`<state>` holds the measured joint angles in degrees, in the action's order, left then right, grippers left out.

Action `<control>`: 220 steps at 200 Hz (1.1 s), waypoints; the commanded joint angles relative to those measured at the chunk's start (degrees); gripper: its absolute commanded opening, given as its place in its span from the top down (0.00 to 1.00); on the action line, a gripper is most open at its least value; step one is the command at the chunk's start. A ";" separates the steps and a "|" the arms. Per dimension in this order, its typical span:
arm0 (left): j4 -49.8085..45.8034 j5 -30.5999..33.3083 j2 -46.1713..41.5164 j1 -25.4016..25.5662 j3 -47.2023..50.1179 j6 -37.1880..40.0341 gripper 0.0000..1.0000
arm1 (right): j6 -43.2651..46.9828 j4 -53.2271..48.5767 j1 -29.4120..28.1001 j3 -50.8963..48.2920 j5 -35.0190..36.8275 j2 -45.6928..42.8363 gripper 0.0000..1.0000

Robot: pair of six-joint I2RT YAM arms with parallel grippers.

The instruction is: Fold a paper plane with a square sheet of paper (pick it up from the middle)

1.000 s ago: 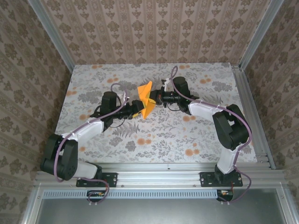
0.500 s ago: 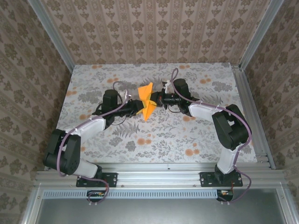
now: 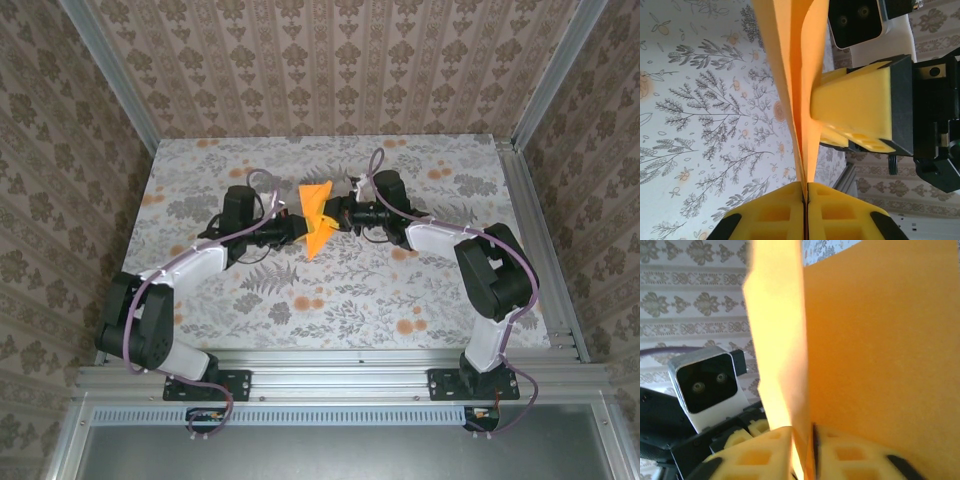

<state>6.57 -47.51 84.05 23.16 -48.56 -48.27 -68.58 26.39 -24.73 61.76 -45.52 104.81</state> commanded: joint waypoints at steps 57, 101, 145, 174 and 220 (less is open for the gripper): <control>-48.87 38.51 0.29 4.94 -19.46 33.94 0.95 | 12.33 -15.19 7.53 -4.15 2.53 -8.86 0.55; -57.44 68.79 4.46 14.00 -25.00 38.12 0.97 | 16.79 -20.82 12.17 -6.24 3.51 -13.22 0.52; -58.11 85.85 12.32 25.81 -27.73 37.84 0.96 | 19.19 -24.38 15.73 -6.88 4.51 -16.91 0.50; -58.88 91.70 20.99 33.23 -31.68 37.33 0.97 | 21.03 -27.23 17.17 -5.93 5.01 -18.81 0.49; -56.01 89.79 31.05 40.59 -36.40 38.49 0.94 | 22.90 -30.04 17.78 -5.20 5.08 -19.76 0.49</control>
<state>-49.30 40.36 112.60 61.36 -82.30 -11.46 -47.88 -0.32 -7.44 55.53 -40.91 86.87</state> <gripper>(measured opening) 0.053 0.510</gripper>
